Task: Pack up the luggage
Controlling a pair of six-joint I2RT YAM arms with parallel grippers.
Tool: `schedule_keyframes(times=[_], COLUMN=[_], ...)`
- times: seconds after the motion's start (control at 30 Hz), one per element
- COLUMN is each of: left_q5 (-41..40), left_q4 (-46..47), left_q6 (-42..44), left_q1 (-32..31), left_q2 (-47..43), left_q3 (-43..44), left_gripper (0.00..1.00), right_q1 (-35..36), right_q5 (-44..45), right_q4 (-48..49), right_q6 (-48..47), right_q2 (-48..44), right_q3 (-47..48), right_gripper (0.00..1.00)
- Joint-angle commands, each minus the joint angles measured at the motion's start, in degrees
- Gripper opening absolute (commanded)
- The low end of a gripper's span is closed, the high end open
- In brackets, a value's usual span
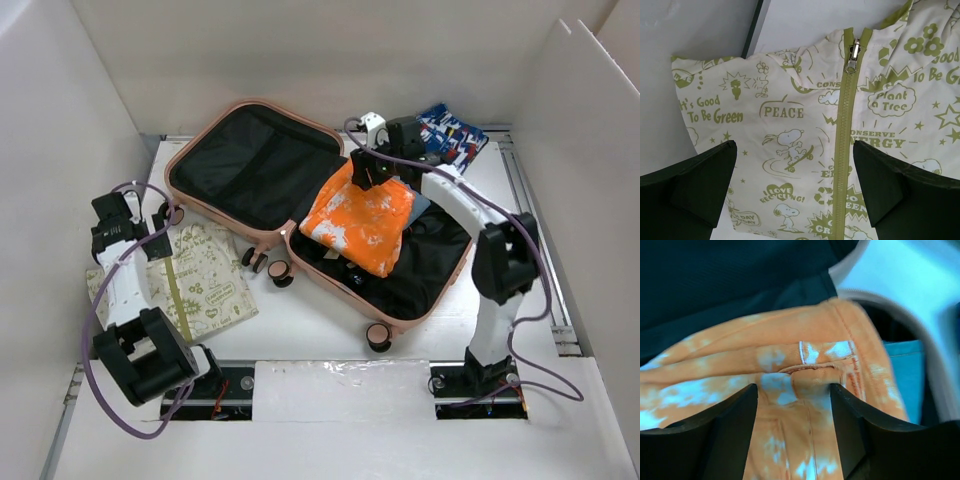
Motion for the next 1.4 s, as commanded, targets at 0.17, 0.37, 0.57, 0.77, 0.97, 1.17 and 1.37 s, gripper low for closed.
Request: schedule_keyframes(times=[0.17, 0.37, 0.57, 0.77, 0.97, 1.17, 1.37], left_q5=[-1.4, -1.4, -1.3, 2.8, 5.2, 11.5, 17.0], left_q4=[2.3, 2.3, 1.1, -7.9, -6.5, -5.4, -4.6], left_q6=[1.4, 0.7, 4.2, 7.6, 9.9, 10.3, 5.8], left_q1=[0.4, 0.4, -11.2, -23.3, -41.4, -56.8, -60.0], left_q2=[-2.6, -0.6, -1.4, 6.4, 13.5, 28.2, 43.1], left_q3=[0.7, 4.3, 10.6, 30.9, 36.9, 44.1, 58.9], left_gripper=[1.0, 1.0, 1.0, 1.0, 1.0, 1.0, 1.0], right_q1=[-1.8, -4.0, -7.1, -11.2, -15.4, -14.8, -13.6], right_q5=[-1.2, 15.0, 4.1, 7.3, -1.9, -14.1, -15.6], right_q4=[6.8, 0.8, 8.8, 2.0, 0.4, 9.4, 12.1], right_q6=[8.2, 10.6, 1.3, 5.7, 12.8, 17.6, 21.2], right_q2=[10.6, 11.8, -0.3, -13.4, -15.7, -15.0, -11.7], right_q3=[1.9, -2.7, -13.8, -12.4, -21.3, -32.6, -34.4], right_gripper=[0.57, 0.49, 0.8, 0.9, 0.89, 0.89, 0.89])
